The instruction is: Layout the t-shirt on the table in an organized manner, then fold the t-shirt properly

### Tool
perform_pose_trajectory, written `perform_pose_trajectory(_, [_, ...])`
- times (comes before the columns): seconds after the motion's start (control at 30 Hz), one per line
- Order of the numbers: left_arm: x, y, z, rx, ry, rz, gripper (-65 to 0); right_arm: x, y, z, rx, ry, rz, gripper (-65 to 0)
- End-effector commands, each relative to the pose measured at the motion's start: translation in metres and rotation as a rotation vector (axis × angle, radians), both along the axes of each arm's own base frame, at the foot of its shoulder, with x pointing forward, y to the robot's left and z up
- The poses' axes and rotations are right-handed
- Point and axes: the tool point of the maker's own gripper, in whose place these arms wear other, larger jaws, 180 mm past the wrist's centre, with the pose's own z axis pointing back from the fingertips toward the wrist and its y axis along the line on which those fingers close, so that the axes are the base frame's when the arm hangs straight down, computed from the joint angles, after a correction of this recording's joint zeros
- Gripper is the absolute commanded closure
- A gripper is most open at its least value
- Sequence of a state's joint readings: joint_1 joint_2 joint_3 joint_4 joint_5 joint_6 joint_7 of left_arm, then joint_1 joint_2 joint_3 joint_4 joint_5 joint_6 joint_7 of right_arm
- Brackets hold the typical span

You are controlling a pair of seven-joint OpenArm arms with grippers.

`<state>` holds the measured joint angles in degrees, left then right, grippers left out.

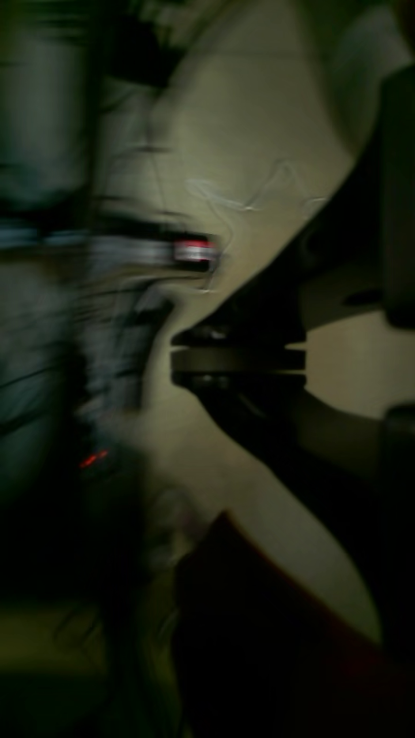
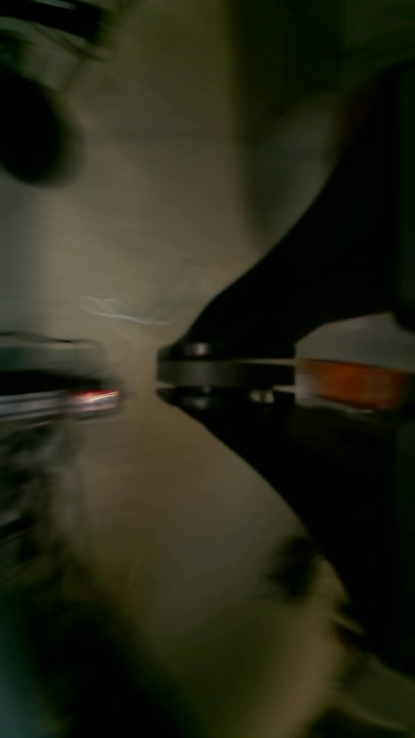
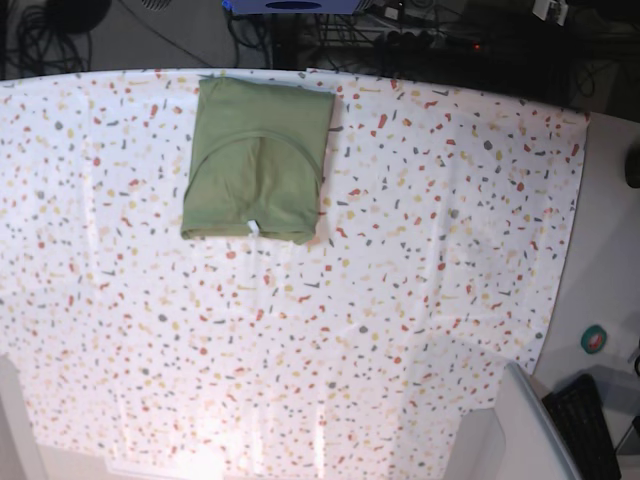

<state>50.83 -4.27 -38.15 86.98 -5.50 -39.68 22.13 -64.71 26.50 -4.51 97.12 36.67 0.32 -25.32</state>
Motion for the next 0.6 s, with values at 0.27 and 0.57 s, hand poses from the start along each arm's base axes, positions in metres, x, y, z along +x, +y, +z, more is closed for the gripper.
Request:
perform_pose_trajectory(0.27, [-0.066, -0.069, -0.095, -0.255, 0.065, 0.072, 0.0, -0.02, 0.019, -0.106, -0.005, -0.016, 0.299, 0.0])
perform_pose_trajectory(0.57, [-0.069, -0.093, -0.141, -0.16, 0.061, 0.013, 0.0, -0.001, -0.017, -0.172, -0.117, -0.071, 0.343, 0.0])
